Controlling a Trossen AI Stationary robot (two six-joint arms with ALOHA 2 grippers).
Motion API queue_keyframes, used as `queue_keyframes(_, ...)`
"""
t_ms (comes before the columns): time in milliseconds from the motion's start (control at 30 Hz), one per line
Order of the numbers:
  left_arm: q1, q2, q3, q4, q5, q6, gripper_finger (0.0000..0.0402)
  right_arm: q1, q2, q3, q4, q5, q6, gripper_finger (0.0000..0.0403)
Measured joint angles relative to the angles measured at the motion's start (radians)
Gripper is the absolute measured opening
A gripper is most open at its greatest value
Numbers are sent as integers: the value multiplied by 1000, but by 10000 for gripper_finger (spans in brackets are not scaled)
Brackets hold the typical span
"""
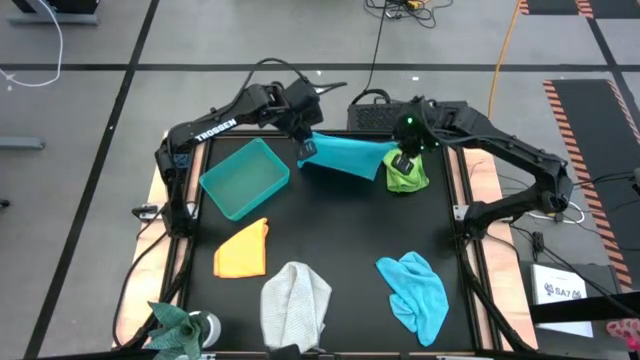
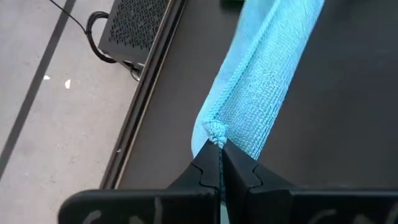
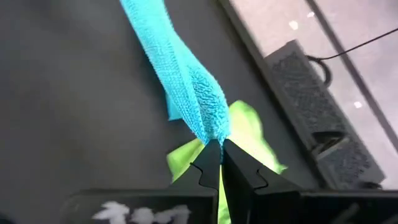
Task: Fold microfiber towels
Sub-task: Fold the top blue microfiber towel
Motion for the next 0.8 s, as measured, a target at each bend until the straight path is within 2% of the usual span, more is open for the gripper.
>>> queue_keyframes(167,-44,0,0,-45,0,-38,0,58,1,-79,-26,-50,66,0)
queue_keyframes(300,-87,0,-35,-52,0,-88,0,108,2,-138,-25,-52,109,0)
queue_keyframes(533,-165,1,-277,37,34,-155,0,185,2,-178,-24,-59,178,0)
queue_keyframes(633,-194,2,-365,91,84,-182,0,210,1,-185,-15,-109,211,0)
queue_keyframes(800,-232,2,-429,137,115,-229,0,253,1,-201,-11,-228,278,0)
